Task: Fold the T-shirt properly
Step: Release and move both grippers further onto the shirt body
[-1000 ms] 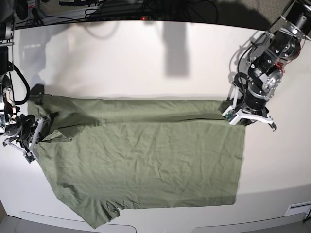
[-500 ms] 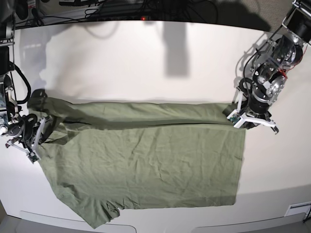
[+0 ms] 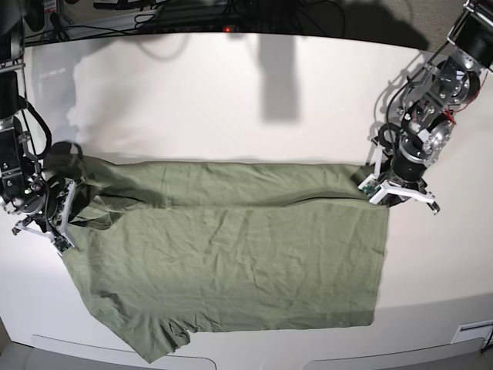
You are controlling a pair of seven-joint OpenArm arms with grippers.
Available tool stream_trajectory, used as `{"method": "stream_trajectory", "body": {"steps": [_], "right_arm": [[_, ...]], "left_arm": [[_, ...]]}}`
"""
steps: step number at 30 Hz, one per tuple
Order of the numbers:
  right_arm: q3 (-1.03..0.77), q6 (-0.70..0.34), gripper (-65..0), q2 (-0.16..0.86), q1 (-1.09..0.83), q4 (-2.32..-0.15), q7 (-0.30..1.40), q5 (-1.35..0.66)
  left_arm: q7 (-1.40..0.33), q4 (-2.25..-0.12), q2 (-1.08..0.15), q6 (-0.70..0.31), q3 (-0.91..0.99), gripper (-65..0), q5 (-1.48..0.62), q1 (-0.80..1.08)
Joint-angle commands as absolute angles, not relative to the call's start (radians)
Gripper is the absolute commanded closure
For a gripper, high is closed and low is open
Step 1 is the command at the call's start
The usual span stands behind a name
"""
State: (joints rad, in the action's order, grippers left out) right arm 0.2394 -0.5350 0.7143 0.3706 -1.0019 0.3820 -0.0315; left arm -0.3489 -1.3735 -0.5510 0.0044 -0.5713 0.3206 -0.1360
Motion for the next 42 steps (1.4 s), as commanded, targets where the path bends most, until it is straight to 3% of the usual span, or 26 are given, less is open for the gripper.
{"method": "stream_trajectory", "body": {"steps": [1, 6, 11, 18, 25, 30, 35, 42], "right_arm": [[0.231, -0.527, 0.0, 0.74, 0.398, -1.014, 0.366, -0.033], [0.231, -0.528, 0.0, 0.74, 0.398, -1.014, 0.366, -0.034], [0.231, -0.542, 0.0, 0.74, 0.398, -1.014, 0.367, -0.037], [0.231, -0.543, 0.0, 0.74, 0.398, -1.014, 0.377, -0.037], [0.231, -0.543, 0.0, 0.739, 0.398, -1.014, 0.374, -0.036], [0.231, -0.543, 0.0, 0.739, 0.399, -1.014, 0.36, -0.036], [0.231, -0.542, 0.0, 0.74, 0.399, -1.014, 0.359, -0.036], [0.231, -0.53, 0.0, 0.74, 0.399, -1.014, 0.358, -0.036]], "left_arm": [[-0.324, -1.386, -0.563, 0.026, -0.564, 0.0, 0.332, -0.155], [-0.301, -1.386, -0.563, 0.027, -0.564, 0.0, 0.332, -0.173], [-0.314, -1.367, -0.562, 0.027, -0.564, -13.2, 0.329, -0.229], [-0.318, -1.203, -0.563, 0.027, -0.564, -13.4, 0.279, -0.286], [-0.336, -1.2, -0.562, 0.035, -0.564, -13.4, 0.26, -0.285], [-0.394, -1.3, -0.557, 0.152, -0.562, -13.4, 0.149, -0.286], [-0.456, -1.383, -0.489, 0.157, -0.53, -13.4, 0.071, -0.288], [-0.443, -1.304, -0.262, 0.154, -0.401, -13.3, -0.009, -0.255]]}}
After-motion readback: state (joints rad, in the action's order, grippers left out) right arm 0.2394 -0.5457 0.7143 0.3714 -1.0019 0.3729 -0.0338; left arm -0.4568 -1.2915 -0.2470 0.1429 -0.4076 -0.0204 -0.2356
